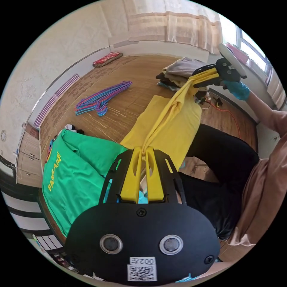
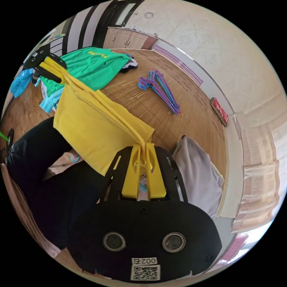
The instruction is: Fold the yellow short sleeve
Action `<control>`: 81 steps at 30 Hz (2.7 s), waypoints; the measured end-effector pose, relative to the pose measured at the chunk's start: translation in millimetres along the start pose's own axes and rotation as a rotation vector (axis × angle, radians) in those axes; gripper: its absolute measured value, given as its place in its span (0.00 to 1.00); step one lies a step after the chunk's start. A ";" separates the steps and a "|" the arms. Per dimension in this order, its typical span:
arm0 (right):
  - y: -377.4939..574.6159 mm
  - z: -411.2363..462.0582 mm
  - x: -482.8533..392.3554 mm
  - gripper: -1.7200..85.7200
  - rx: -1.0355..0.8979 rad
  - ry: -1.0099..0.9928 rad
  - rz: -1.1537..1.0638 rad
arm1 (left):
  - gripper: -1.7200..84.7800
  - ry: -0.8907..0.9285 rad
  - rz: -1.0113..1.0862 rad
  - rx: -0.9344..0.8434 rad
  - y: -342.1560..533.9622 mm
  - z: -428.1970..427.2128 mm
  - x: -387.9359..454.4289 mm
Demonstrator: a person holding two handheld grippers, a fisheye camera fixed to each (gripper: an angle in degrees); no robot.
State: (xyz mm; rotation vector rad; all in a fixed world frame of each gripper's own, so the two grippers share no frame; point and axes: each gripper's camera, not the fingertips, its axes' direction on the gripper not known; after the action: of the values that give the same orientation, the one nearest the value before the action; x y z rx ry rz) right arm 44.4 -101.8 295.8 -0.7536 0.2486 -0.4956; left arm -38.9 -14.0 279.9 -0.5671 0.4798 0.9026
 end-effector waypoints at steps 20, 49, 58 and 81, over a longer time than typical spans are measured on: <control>-93.1 128.0 80.3 0.11 -0.124 -0.083 0.335 | 0.01 0.046 -0.273 -0.051 -54.7 105.5 -71.4; -122.1 146.2 133.4 0.09 0.054 -0.011 0.460 | 0.01 -0.054 -0.405 -0.027 -91.9 134.3 -109.8; -133.9 149.2 130.0 0.09 0.113 -0.067 0.462 | 0.01 0.039 -0.409 0.118 -96.4 130.4 -110.2; -153.2 174.5 136.9 0.08 0.028 -0.018 0.425 | 0.06 -0.358 -0.437 -0.202 -67.5 155.6 -126.9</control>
State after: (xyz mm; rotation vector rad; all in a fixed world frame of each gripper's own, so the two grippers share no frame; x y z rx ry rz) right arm 177.4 -164.2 521.8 -0.6548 0.3738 -0.0893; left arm -27.3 -22.6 491.3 -0.6457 -0.0634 0.6150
